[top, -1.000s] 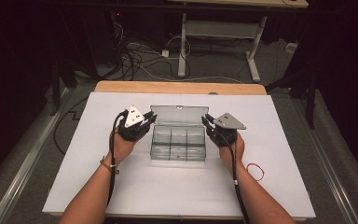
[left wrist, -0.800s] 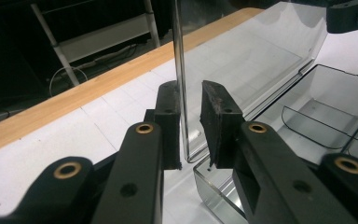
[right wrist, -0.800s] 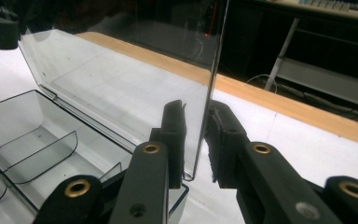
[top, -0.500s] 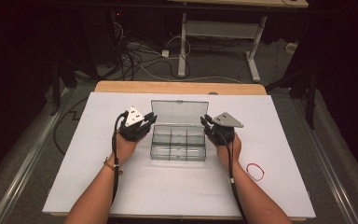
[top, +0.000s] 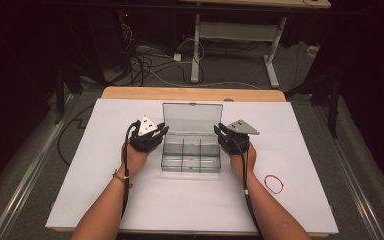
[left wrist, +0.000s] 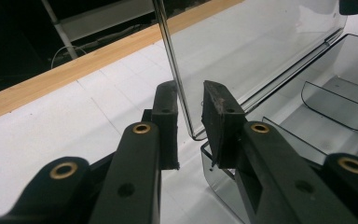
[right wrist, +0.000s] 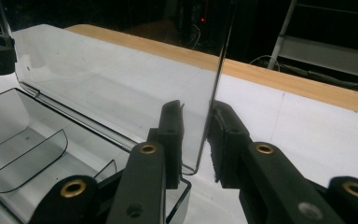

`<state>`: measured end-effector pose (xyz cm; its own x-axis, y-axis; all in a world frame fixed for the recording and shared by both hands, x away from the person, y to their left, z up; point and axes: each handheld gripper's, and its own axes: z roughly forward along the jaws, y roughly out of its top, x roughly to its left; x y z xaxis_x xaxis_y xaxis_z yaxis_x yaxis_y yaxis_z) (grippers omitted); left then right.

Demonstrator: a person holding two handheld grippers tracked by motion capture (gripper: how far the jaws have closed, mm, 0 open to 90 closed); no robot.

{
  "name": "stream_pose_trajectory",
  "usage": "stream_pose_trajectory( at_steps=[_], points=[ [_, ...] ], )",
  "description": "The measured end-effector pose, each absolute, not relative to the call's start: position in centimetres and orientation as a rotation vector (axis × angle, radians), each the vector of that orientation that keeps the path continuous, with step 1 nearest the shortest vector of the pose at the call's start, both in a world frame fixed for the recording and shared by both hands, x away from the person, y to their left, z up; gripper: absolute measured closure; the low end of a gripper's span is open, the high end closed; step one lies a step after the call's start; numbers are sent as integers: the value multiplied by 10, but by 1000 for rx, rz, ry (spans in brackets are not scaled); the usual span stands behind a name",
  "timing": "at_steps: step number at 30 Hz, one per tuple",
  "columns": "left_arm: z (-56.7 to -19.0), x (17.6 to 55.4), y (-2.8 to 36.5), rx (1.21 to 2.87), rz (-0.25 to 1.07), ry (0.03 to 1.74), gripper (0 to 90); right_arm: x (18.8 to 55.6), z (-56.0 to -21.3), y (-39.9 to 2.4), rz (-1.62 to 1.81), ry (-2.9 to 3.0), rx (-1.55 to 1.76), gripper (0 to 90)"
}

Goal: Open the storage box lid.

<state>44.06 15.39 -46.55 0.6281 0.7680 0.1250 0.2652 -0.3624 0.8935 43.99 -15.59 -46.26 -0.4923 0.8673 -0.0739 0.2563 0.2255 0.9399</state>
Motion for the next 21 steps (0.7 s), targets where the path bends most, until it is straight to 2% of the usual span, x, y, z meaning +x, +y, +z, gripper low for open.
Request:
stream_pose_trajectory(
  at_steps=[21],
  points=[
    [-473, 443, 151, 1919, 654, 876, 735, 446, -470, -151, 1230, 1932, 1061, 727]
  ],
)
